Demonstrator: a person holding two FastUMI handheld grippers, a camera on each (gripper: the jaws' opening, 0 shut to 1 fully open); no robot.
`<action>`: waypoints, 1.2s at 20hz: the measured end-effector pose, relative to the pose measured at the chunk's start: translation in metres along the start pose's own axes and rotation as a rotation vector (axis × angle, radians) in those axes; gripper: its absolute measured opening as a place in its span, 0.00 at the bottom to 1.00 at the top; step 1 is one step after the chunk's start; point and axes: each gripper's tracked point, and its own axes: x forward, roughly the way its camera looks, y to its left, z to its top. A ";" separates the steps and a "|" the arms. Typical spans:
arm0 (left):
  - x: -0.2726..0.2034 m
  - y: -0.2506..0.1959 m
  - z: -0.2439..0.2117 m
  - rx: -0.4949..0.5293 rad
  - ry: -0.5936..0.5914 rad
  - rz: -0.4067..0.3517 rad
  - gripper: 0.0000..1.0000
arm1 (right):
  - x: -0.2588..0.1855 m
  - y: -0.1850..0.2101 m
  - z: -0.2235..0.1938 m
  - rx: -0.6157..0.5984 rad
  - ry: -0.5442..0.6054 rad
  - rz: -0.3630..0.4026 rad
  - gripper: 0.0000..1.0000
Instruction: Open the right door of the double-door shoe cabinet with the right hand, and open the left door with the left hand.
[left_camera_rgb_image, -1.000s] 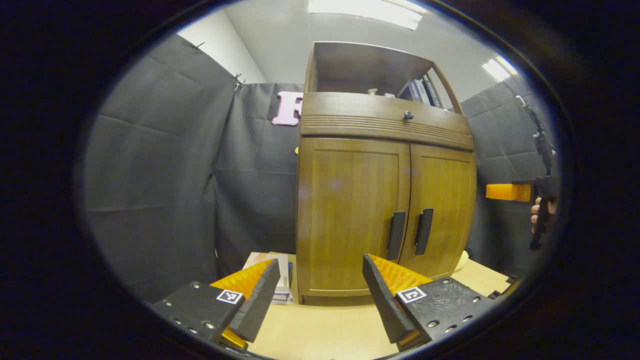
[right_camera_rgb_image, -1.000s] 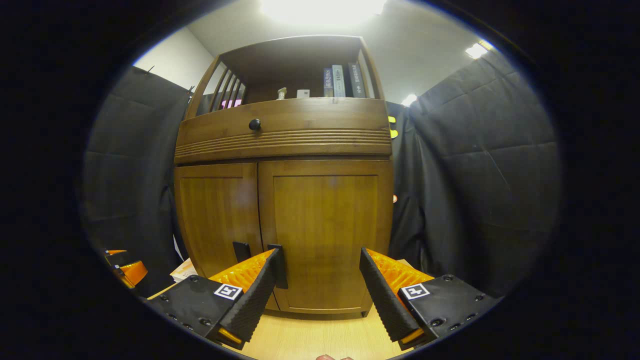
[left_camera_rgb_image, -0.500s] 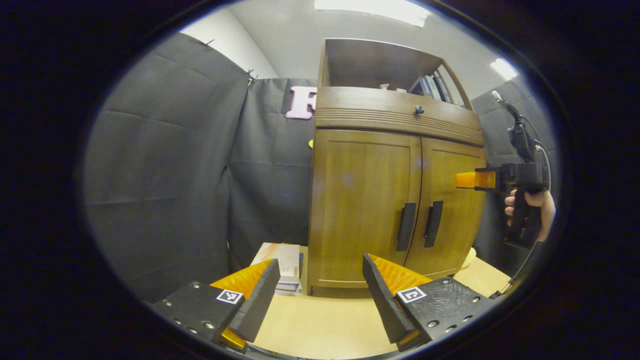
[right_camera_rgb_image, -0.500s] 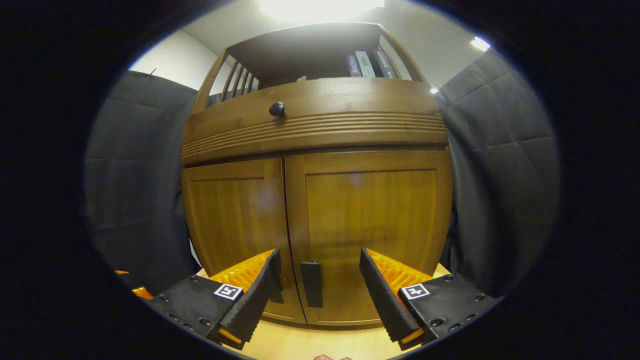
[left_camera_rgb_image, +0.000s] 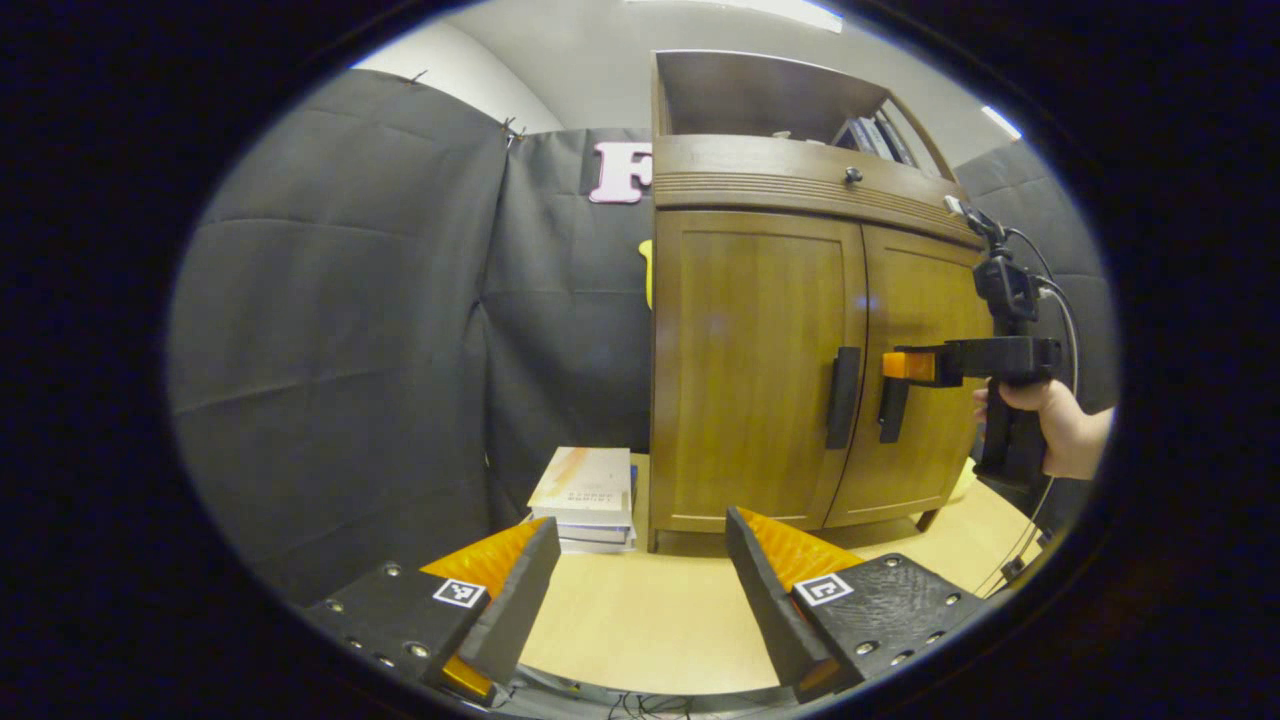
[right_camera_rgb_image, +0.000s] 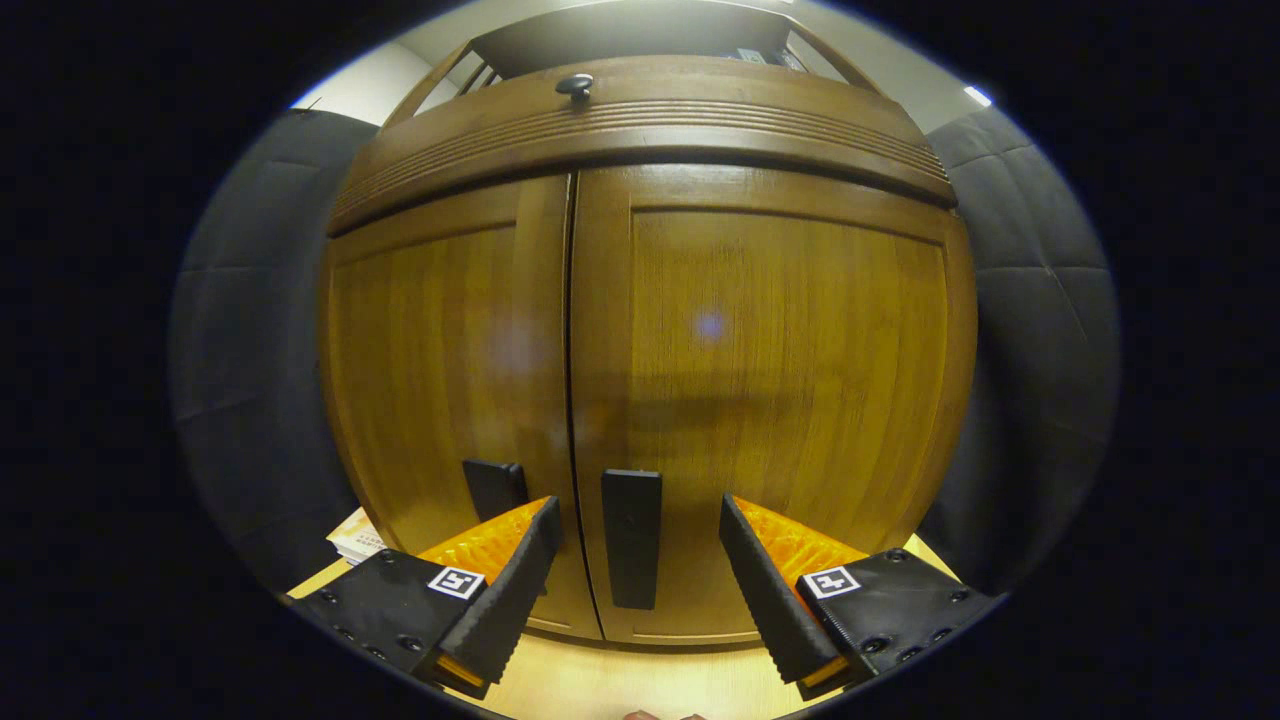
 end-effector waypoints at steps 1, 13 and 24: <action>0.002 0.001 -0.002 -0.003 0.002 0.001 0.96 | 0.004 0.000 -0.006 -0.007 0.007 -0.005 1.00; 0.004 -0.005 -0.012 -0.015 0.032 -0.061 0.96 | 0.033 0.005 -0.025 -0.042 0.048 -0.021 0.39; 0.021 -0.009 -0.007 -0.072 0.041 -0.084 0.96 | 0.004 0.004 -0.031 0.022 0.067 0.047 0.22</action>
